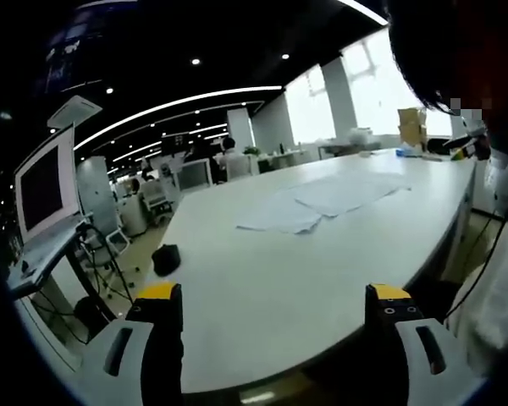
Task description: Organize the stack of printing papers by aligning and flattening the scattered papers on the table
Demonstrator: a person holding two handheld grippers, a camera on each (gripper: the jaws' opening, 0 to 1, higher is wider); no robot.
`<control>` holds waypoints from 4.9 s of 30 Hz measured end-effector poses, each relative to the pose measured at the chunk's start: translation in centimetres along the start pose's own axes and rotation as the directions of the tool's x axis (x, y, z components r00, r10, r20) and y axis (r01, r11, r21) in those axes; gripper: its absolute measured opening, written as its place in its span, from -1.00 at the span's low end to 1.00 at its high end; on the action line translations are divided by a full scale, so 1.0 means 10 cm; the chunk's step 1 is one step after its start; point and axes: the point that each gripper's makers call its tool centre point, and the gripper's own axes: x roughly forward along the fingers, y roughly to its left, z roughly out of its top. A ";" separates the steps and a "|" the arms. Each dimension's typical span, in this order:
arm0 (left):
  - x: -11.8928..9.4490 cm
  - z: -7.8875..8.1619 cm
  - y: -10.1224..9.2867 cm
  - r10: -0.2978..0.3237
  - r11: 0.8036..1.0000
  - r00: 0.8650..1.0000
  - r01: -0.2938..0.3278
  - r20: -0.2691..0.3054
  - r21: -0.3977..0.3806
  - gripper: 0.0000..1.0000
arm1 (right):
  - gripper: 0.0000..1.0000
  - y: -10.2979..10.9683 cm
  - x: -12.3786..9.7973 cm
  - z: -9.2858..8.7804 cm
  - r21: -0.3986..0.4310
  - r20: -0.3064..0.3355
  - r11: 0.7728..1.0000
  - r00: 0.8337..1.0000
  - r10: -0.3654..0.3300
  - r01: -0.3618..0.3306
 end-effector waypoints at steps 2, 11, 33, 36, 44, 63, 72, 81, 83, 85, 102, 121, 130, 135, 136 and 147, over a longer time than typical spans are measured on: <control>0.00 0.00 0.00 0.000 1.000 1.000 0.000 -0.001 0.000 0.82 | 0.77 0.00 0.02 0.01 -0.001 0.002 1.000 1.000 0.003 -0.003; -0.02 -0.05 0.00 0.007 1.000 1.000 -0.007 -0.015 -0.003 0.82 | 0.76 0.01 0.09 -0.02 -0.005 -0.014 1.000 1.000 0.021 -0.021; -0.04 -0.06 -0.01 0.008 1.000 1.000 -0.008 -0.022 0.003 0.81 | 0.76 0.07 0.19 -0.03 -0.011 -0.029 0.999 0.999 0.041 -0.042; -0.03 -0.06 -0.01 0.009 1.000 1.000 -0.009 -0.023 0.005 0.81 | 0.76 0.07 0.20 -0.03 -0.008 -0.025 0.999 0.999 0.042 -0.042; -0.03 -0.06 0.00 0.009 1.000 1.000 -0.009 -0.026 0.007 0.81 | 0.75 0.08 0.23 -0.04 -0.012 -0.030 0.999 0.998 0.049 -0.049; -0.04 -0.04 0.00 0.010 1.000 1.000 -0.010 -0.021 -0.001 0.82 | 0.74 0.06 0.26 -0.04 -0.010 -0.041 0.999 0.998 0.046 -0.046; -0.05 -0.06 0.02 0.014 1.000 1.000 -0.014 -0.027 0.000 0.81 | 0.74 0.05 0.27 -0.05 -0.012 -0.044 0.999 0.998 0.046 -0.046; -0.06 -0.05 0.02 0.015 1.000 1.000 -0.015 -0.026 0.002 0.81 | 0.73 0.06 0.29 -0.06 -0.013 -0.050 0.999 0.998 0.048 -0.048; -0.06 -0.05 0.02 0.018 1.000 0.999 -0.018 -0.026 0.002 0.81 | 0.73 0.05 0.29 -0.06 -0.013 -0.051 0.999 0.998 0.045 -0.046; -0.06 -0.05 0.02 0.017 1.000 1.000 -0.017 -0.025 0.000 0.81 | 0.73 0.05 0.29 -0.05 -0.014 -0.051 0.999 0.998 0.043 -0.044; -0.06 -0.07 0.01 0.016 1.000 0.999 -0.016 -0.036 0.008 0.81 | 0.73 0.06 0.33 -0.08 -0.022 -0.070 0.998 0.996 0.053 -0.055; -0.10 -0.09 0.00 0.021 1.000 0.999 -0.021 -0.043 0.006 0.81 | 0.73 0.11 0.37 -0.08 -0.029 -0.083 0.997 0.994 0.072 -0.074; -0.11 -0.11 -0.02 0.014 1.000 0.999 -0.014 -0.041 0.005 0.81 | 0.72 0.14 0.41 -0.07 -0.028 -0.082 0.996 0.993 0.083 -0.086; -0.12 -0.14 -0.01 0.021 1.000 0.999 -0.021 -0.045 0.003 0.81 | 0.72 0.15 0.44 -0.07 -0.026 -0.083 0.995 0.992 0.091 -0.094; -0.12 -0.14 -0.01 0.021 1.000 0.999 -0.021 -0.046 0.003 0.82 | 0.72 0.15 0.44 -0.08 -0.027 -0.085 0.995 0.992 0.093 -0.095; -0.12 -0.11 -0.04 0.019 1.000 0.999 -0.019 -0.041 0.007 0.82 | 0.72 0.13 0.45 -0.04 -0.031 -0.079 0.995 0.992 0.095 -0.097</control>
